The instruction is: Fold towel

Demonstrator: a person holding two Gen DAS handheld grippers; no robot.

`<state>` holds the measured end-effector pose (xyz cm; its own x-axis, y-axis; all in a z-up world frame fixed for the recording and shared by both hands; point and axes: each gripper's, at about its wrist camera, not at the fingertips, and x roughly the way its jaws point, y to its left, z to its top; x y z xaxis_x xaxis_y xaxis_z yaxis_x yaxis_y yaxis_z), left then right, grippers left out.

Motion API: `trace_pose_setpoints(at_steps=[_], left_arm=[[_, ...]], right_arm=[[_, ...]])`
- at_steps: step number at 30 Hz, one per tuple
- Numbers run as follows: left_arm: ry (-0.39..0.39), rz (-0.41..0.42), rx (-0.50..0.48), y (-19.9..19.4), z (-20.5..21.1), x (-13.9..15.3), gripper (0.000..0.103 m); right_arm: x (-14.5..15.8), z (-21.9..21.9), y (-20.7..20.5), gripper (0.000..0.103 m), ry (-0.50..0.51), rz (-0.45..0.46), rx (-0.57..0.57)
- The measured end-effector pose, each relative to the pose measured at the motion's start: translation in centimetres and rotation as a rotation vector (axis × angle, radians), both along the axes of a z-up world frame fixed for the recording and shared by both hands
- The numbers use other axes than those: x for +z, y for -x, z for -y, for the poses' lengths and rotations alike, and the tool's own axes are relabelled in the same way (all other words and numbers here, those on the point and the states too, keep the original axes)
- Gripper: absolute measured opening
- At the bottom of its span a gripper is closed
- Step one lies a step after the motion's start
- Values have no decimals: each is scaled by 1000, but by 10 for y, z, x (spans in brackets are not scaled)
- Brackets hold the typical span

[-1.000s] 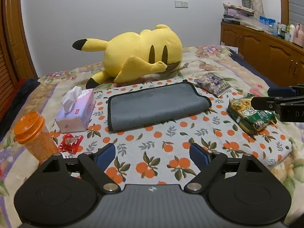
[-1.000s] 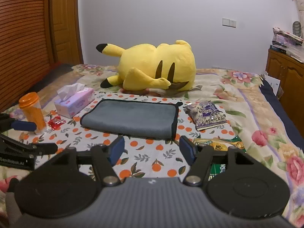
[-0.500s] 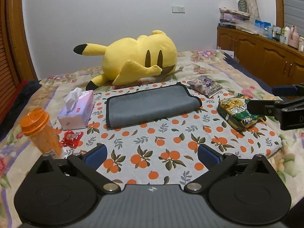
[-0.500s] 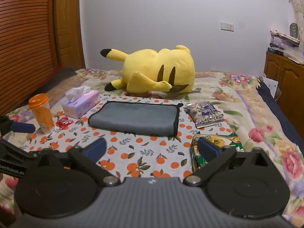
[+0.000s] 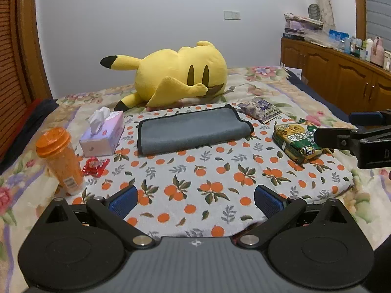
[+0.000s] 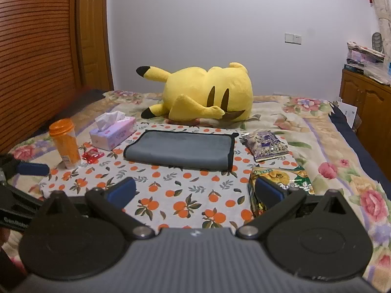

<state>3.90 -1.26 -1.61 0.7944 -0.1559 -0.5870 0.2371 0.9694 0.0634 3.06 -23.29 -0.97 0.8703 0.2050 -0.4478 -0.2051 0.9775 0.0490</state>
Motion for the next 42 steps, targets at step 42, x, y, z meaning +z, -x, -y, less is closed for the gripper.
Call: trace_pose_setpoints(at_steps=[42], left_arm=[[-9,75,95,47,-9,-16,103]], right_arm=[[-26,2,34,103,2,1,-47]])
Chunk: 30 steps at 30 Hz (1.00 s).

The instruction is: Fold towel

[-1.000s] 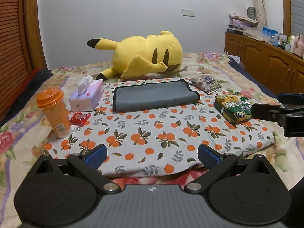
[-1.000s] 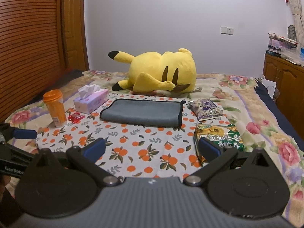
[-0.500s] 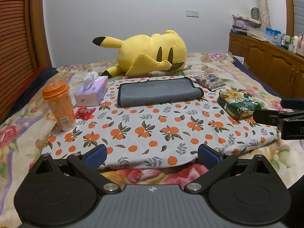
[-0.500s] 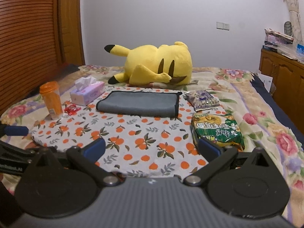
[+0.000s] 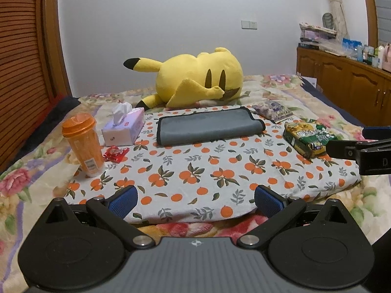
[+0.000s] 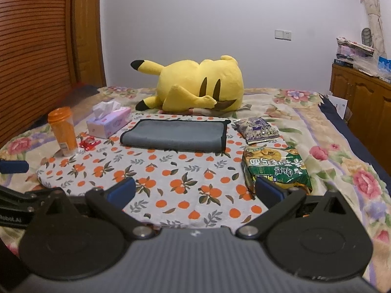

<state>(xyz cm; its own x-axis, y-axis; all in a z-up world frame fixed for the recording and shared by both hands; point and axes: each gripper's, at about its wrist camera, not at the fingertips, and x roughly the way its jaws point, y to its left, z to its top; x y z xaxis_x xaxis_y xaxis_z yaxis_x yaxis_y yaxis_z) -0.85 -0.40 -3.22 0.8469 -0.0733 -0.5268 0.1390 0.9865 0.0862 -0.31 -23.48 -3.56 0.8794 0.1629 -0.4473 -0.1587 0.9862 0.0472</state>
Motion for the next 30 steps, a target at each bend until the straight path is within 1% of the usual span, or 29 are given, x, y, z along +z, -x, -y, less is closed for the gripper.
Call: trace_pose_setpoints(at_steps=[10,26,30], left_arm=[[23,60,20,7,-3,6,103],[23,136,22,16,-3,13,103],[12,164,22,19,-2,15,103]], right_arm=[[6,6,8,103,-22,72,-19],[9,11,13,103,-27,123,-45],[10,11,15,103,-27,136,-50]])
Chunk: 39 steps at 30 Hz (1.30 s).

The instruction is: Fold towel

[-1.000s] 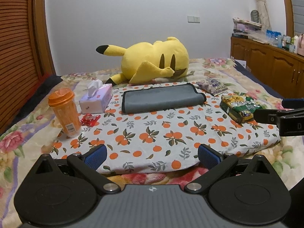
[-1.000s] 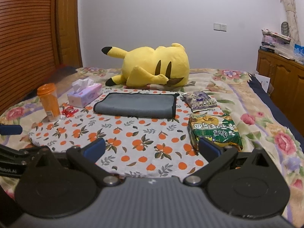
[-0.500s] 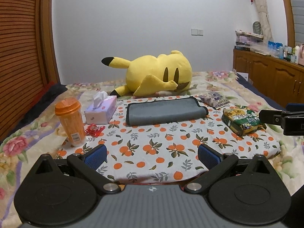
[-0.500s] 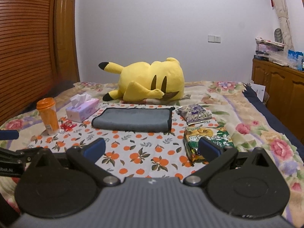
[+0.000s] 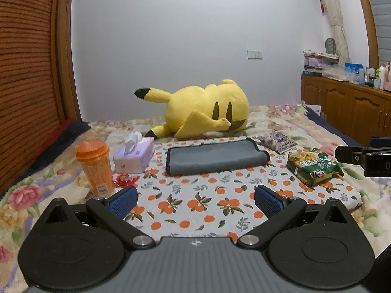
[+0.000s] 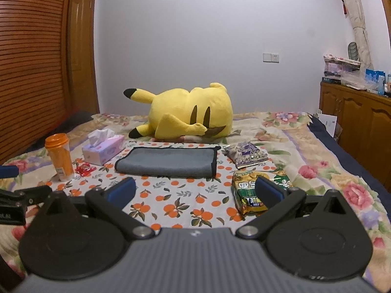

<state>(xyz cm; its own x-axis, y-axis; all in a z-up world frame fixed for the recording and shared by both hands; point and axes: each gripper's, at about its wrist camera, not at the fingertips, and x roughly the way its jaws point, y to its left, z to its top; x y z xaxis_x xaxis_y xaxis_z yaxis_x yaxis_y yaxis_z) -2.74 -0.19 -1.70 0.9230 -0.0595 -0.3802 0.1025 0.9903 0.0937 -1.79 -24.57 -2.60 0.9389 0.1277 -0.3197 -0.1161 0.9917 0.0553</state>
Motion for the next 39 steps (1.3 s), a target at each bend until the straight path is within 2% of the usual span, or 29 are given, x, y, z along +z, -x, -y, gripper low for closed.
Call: trace_pose_setpoints(at_steps=[18,39], left_arm=[[24,53,-8,7,-3,5,103],[26,50,-4,6,-3,5,103]], right_arm=[[5,7,9,103,-10,73,-26],[4,7,8,103,-8,70,-28]])
